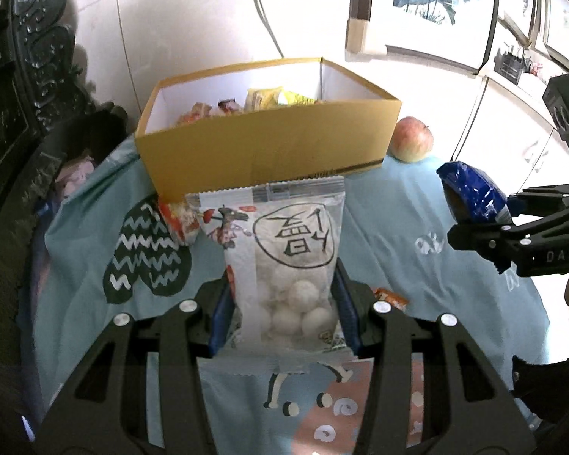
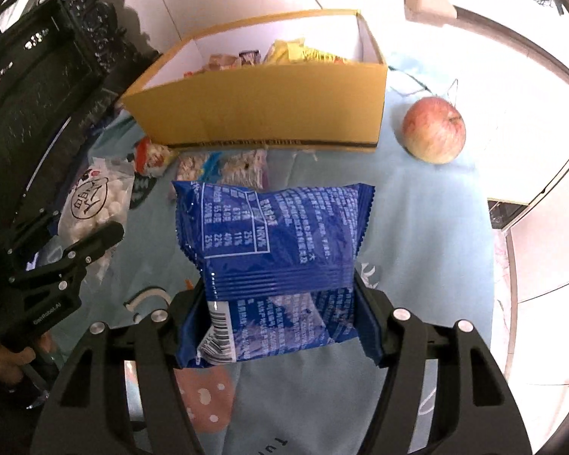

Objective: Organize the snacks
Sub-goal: 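Carry the marshmallow bag and blue packet over the yellow box and release both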

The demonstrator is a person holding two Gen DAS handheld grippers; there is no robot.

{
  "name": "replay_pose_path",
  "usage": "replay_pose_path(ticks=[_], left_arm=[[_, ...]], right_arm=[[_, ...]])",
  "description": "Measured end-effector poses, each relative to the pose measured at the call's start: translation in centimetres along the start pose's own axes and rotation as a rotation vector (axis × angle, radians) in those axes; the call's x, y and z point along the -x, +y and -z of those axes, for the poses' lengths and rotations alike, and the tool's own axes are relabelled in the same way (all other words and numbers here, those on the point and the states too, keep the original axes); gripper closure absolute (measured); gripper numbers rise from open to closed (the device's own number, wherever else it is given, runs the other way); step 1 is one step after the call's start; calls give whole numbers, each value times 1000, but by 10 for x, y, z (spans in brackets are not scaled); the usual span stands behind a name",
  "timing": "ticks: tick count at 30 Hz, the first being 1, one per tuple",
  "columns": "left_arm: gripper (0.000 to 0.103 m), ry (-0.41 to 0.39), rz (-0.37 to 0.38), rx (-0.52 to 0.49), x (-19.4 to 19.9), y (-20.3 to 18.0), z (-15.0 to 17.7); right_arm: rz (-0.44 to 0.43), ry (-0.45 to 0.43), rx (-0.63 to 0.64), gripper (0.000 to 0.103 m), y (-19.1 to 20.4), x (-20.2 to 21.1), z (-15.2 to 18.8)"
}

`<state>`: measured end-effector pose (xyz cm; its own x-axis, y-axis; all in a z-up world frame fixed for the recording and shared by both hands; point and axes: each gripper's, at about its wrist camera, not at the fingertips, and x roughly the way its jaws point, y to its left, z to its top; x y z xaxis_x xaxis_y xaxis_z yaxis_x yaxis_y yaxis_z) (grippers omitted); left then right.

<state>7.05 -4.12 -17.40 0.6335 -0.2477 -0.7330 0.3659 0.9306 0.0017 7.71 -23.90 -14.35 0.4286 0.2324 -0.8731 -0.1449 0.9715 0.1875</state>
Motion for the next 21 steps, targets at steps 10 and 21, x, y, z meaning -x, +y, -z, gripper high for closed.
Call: replay_pose_path(ticks=[10,21], left_arm=[[55,-82,-23,6,25,5,-39],[55,-162,-50,8,37,10,-99]], right_arm=[[-33,-114,17,36,11,42,-42],[-19,-238,40,36,13,82,-102]])
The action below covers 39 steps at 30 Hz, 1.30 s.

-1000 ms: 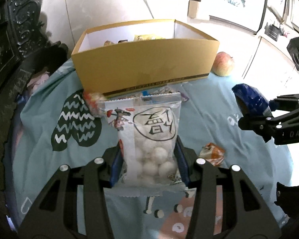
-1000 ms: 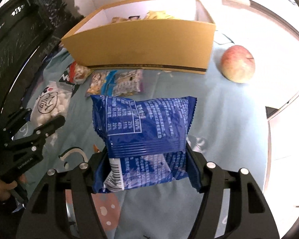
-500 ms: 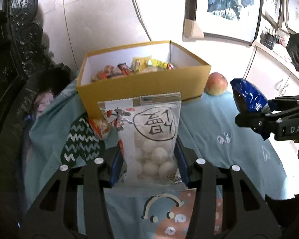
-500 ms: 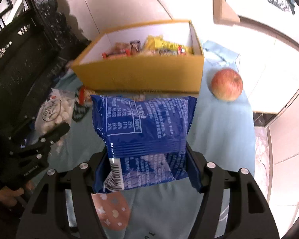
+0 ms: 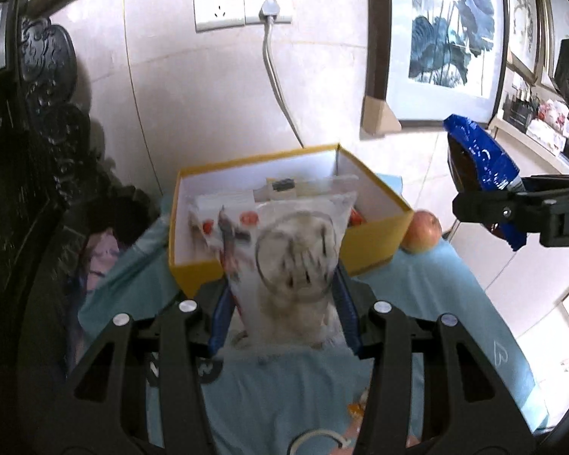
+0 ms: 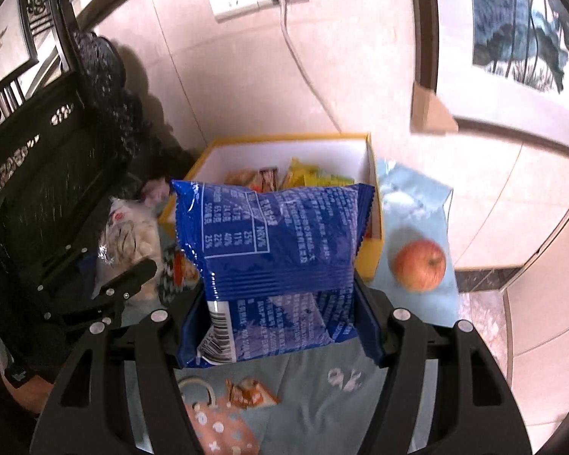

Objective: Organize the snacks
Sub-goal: 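Carry the marshmallow bag and blue packet over the yellow box and release both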

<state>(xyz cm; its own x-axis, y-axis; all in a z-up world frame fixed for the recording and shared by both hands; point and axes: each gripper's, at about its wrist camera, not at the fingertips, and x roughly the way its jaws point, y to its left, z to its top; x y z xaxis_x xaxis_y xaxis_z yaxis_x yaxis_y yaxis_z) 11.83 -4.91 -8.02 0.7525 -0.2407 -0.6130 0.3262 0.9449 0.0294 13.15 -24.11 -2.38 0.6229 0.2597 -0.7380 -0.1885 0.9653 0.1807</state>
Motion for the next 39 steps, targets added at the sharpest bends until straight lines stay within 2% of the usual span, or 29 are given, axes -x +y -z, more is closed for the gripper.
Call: replay_pose_path(ticks=[11,15,18,20,22,24,26,28,32,33,34,35,37,39], left_arm=[[55,-42,-30,-11,-24,5,-55],[55,-28,-42,-24,-48,10,-70],[55,-1,-42,17,-63,23,-78],[53,23,-32,39,-64,29,-64],[34,72,-23,53,-67,32,-28],[31,110,-32,54,-75,31,9],[22,149,-42,79,-86,29,43],[14,157,-83,88,-99,26,61],[12,170,-125,31,-141,15,69],[15,187,-138,14,-151,15,72],[42,236,-120,19,-164,19,75],[44,257,-88,43,-168,20,77],[61,246,-26,61,-160,21,72],[61,234,28,46,-145,17,67]], right_arm=[[20,-30,20,36,-9,-16,-51],[33,-21,18,36,-11,-37,-71],[35,-20,-5,36,-14,-47,-82],[10,-17,-12,36,-13,-47,-75],[-12,-5,-9,36,-11,-48,-57],[-29,18,-20,36,-11,-51,-33],[-41,50,-41,36,-12,-54,-9],[-48,91,-63,36,-13,-58,14],[-36,167,-76,36,-13,-62,51],[-29,180,-73,37,-13,-61,57],[-21,189,-71,36,-13,-60,60],[-15,192,-69,36,-13,-58,64],[-7,184,-70,36,-15,-53,68],[-3,170,-87,36,-19,-48,68]])
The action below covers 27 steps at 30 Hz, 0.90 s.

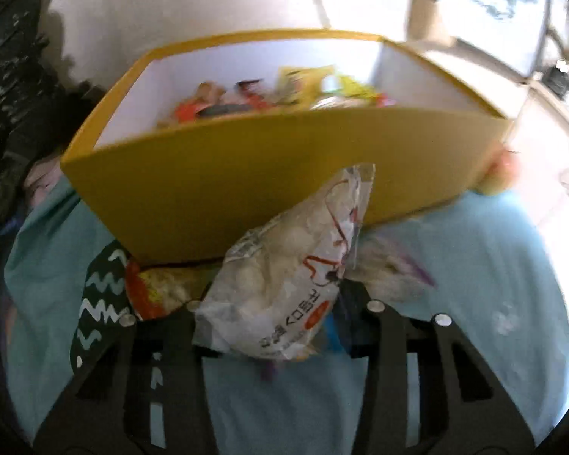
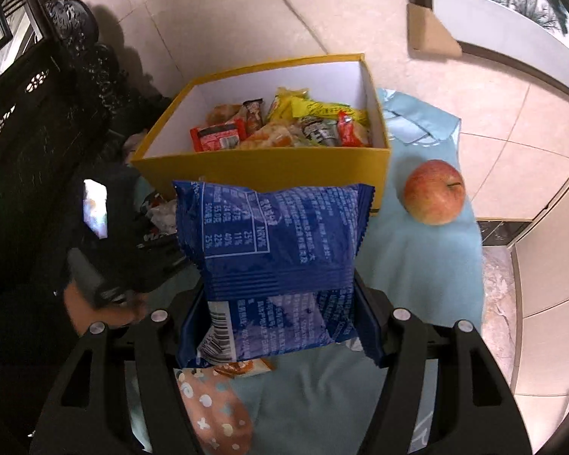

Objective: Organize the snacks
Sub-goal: 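Carry the marshmallow bag and blue packet over the yellow box and release both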

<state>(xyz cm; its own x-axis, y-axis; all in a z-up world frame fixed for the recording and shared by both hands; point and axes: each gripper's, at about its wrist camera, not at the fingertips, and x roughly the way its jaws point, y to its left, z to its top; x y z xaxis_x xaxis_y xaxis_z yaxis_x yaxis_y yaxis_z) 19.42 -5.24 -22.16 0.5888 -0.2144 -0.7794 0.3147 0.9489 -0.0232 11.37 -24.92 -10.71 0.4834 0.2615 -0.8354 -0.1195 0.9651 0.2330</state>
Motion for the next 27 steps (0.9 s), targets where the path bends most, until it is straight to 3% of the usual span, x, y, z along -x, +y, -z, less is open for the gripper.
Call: replay_pose_path(ticks=[5,11,16,24,26,27], left_arm=[[61,-110,69,45,72,-3,-5],[61,-255,61,66,136,1,-41],[61,-323,47,68,157,7,-83],[59,-384,12,46,157,8,-159],[45,-317,-5,50,128,14,-182],[22,-261,2,60,112,20,-188]], right_arm=[[-19,-45,-13,36,-2,12,-6],[-41,-102,31,36,15,24,-34],[-35,-166,75,36,24,39,-70],[4,-239,126,35,32,38,-156],[11,-205,126,27,30,14,-182],[41,-172,123,22,27,-1,-191]])
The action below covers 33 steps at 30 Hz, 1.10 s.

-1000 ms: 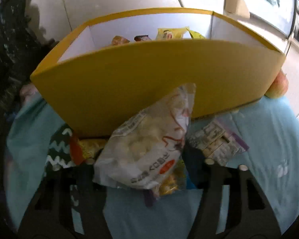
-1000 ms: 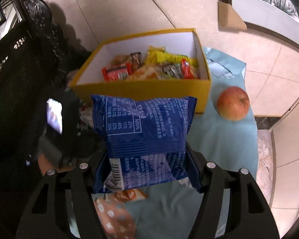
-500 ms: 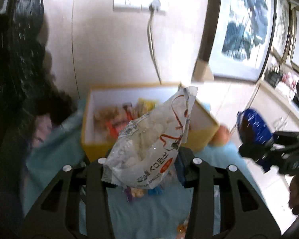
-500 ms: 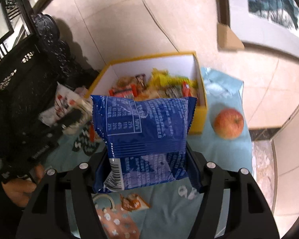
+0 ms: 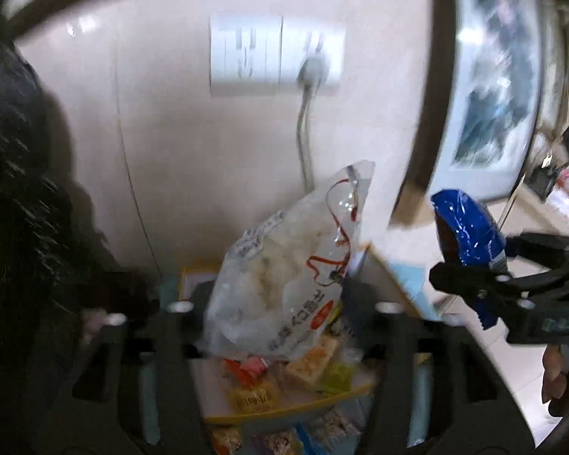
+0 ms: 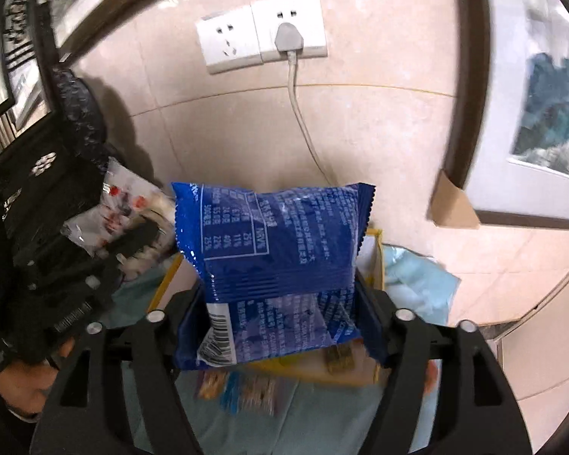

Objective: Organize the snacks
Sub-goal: 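Carry the marshmallow bag and blue packet over the yellow box and release both, then grasp a red-orange snack bag with the left gripper while the right grasps an orange wrapped packet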

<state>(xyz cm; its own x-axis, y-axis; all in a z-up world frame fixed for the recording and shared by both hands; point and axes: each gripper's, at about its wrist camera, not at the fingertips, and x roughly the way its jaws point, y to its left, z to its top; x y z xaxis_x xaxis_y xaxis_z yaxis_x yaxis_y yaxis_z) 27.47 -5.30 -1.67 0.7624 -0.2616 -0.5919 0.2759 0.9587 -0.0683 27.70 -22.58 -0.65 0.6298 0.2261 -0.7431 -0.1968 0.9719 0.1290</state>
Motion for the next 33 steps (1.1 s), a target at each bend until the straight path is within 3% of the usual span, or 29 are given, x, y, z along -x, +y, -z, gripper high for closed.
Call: replay_pose_path(ticks=[2,4,9,12,16,19,24,30,33], left_arm=[[17,100,-65,44,-33,16,9],[16,164,-73,97,-43,32,23],[6,128,-102,137,-19,53,69],[3,146,-138,142,-4,65,126],[3,293,-164,130,-15,73,202],[3,351,-170,133,-23,78,236],[3,345,-172,190,-35,85,240],[3,357,-189,108,-58,73,231],[3,354,-192,90,-68,70,228]], right_arm=[[42,39,-14,22,-9,-18,0],[27,39,-43,22,-16,-19,6],[2,91,-52,22,-19,-16,55],[-41,162,-9,20,-1,-13,113],[-112,286,91,18,35,-14,207],[-119,357,162,18,54,-21,261],[-135,395,128,18,63,-38,290],[-92,413,169,19,77,-59,295],[-80,452,191,27,86,-73,298]])
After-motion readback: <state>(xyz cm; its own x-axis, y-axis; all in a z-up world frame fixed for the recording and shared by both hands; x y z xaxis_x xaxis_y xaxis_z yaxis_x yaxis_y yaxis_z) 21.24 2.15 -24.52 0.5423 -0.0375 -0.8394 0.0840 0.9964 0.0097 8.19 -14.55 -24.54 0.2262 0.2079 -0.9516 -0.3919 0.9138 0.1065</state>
